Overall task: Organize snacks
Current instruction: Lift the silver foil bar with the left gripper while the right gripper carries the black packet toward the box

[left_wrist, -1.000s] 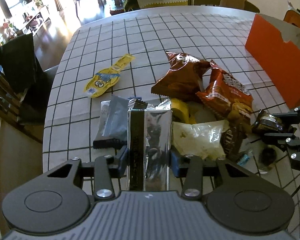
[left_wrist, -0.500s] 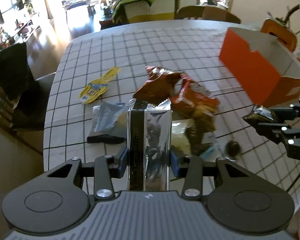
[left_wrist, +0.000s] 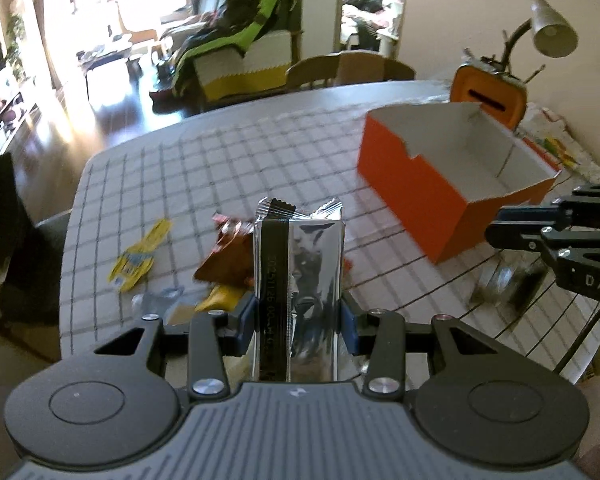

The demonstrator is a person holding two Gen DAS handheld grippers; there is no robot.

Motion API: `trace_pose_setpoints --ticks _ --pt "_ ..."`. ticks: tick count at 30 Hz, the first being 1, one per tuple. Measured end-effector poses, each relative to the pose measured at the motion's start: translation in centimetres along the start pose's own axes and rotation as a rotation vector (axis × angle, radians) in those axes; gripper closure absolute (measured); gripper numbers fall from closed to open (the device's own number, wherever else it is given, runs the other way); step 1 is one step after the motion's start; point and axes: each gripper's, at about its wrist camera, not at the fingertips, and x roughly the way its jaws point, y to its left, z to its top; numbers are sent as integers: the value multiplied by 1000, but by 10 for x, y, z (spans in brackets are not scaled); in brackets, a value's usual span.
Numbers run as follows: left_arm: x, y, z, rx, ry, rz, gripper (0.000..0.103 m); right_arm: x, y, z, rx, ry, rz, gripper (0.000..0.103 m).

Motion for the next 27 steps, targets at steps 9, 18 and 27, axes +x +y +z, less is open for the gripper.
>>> trace_pose_setpoints --ticks 9,18,27 --pt "19 -24 19 -5 5 -16 61 9 -35 -18 -11 75 16 87" --pt "33 -31 -3 -28 73 -4 61 38 -40 -68 -32 201 121 68" --pt "26 -24 -25 -73 107 29 61 65 -7 -81 -360 269 306 25"
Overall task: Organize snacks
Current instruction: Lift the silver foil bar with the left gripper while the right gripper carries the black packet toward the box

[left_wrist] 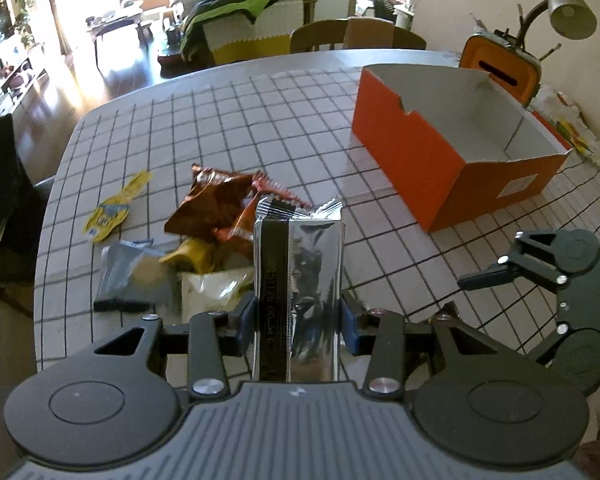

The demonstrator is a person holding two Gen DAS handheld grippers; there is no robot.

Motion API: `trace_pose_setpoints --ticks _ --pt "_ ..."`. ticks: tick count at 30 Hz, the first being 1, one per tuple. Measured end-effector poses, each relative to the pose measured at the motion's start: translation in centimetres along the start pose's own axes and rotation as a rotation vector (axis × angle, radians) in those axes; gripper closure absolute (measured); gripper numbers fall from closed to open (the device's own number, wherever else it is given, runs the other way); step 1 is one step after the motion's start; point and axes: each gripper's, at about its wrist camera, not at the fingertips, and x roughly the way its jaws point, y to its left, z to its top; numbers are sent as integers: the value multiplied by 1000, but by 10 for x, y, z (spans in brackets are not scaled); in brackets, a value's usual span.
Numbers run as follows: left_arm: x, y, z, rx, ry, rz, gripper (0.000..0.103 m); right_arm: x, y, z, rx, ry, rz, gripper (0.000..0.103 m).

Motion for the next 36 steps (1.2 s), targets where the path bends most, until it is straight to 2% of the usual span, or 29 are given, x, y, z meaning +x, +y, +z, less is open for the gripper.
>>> trace_pose_setpoints --ticks 6,9,11,16,25,36 --pt "0 3 -10 -19 16 14 61 23 5 4 -137 78 39 37" --pt "0 4 -13 -24 20 17 61 30 4 6 -142 94 61 46" --pt "0 4 -14 -24 21 17 61 32 5 5 -138 95 63 57" --pt "1 0 -14 -15 23 16 61 28 6 3 -88 64 53 67" --pt "2 -13 -1 11 11 -9 61 -6 -9 2 131 -19 -18 71" --pt "-5 -50 45 81 -50 -52 61 -87 -54 17 258 -192 -162 72"
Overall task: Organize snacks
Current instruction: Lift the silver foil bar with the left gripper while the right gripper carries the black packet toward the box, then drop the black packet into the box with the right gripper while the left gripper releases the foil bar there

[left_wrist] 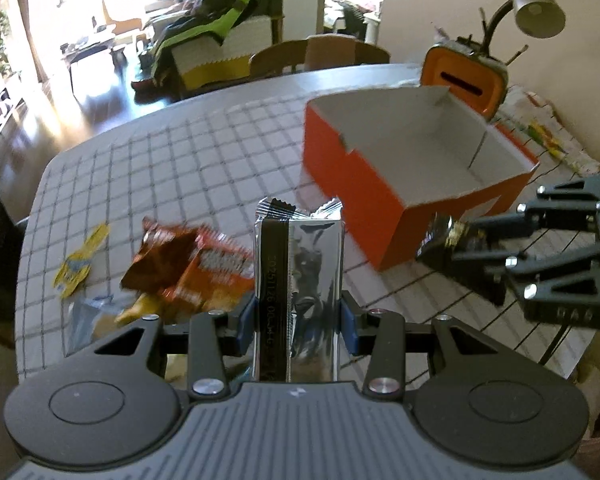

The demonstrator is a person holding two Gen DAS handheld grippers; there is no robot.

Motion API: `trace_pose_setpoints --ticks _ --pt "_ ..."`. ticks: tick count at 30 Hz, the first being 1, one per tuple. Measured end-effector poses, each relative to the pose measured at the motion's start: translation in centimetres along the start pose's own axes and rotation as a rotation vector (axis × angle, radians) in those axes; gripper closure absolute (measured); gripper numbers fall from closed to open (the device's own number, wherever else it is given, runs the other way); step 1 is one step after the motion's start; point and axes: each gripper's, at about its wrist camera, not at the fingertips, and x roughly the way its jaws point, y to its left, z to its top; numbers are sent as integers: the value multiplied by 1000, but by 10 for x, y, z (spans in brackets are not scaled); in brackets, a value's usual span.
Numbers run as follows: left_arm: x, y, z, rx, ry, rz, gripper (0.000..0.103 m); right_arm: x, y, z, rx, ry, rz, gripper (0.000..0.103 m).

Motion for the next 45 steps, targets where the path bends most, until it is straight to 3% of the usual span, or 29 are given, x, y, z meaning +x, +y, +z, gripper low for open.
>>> trace_pose_setpoints --ticks 10,17,31,37,45 --pt "17 -46 62 47 -23 -40 61 -18 -67 23 90 -96 -109 72" --pt "58 -78 104 63 16 -49 61 -8 -118 23 149 -89 -199 72" --pt "151 -119 154 75 189 -11 63 42 -172 12 165 67 -251 72" --pt "175 -118 150 61 256 28 63 73 -176 5 132 167 -227 71" --pt "177 -111 142 17 270 47 63 81 -179 -3 145 234 -176 71"
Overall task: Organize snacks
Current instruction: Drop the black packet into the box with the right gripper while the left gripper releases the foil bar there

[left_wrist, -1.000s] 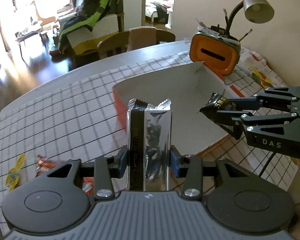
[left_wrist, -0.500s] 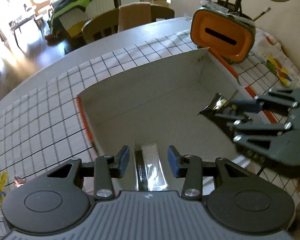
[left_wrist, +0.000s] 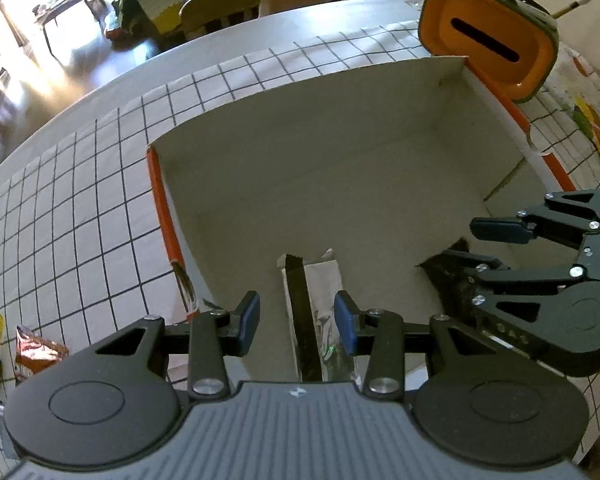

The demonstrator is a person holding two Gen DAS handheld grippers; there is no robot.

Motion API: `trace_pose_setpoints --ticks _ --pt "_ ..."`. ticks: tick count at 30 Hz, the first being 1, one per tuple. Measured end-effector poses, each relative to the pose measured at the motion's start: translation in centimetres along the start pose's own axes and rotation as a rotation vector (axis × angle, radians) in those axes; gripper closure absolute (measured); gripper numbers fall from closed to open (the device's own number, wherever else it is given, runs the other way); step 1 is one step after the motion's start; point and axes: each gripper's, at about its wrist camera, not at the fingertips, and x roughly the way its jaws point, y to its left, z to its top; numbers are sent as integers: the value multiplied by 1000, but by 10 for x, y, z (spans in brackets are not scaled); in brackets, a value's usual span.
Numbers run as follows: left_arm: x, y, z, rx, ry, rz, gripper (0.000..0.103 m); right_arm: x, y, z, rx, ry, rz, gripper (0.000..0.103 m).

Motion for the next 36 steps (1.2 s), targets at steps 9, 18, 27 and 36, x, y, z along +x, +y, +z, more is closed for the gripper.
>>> trace_pose_setpoints --ticks 9,18,27,36 --pt "-19 9 -11 -40 -52 2 63 -26 -7 1 33 -42 84 66" --pt "-52 20 -26 -60 -135 -12 62 -64 6 2 65 -137 116 52" --pt "-95 38 -51 -45 -239 -36 52 -111 38 1 77 -253 121 35" --pt "-122 71 -84 -31 -306 -51 41 -132 81 -1 115 -310 141 19"
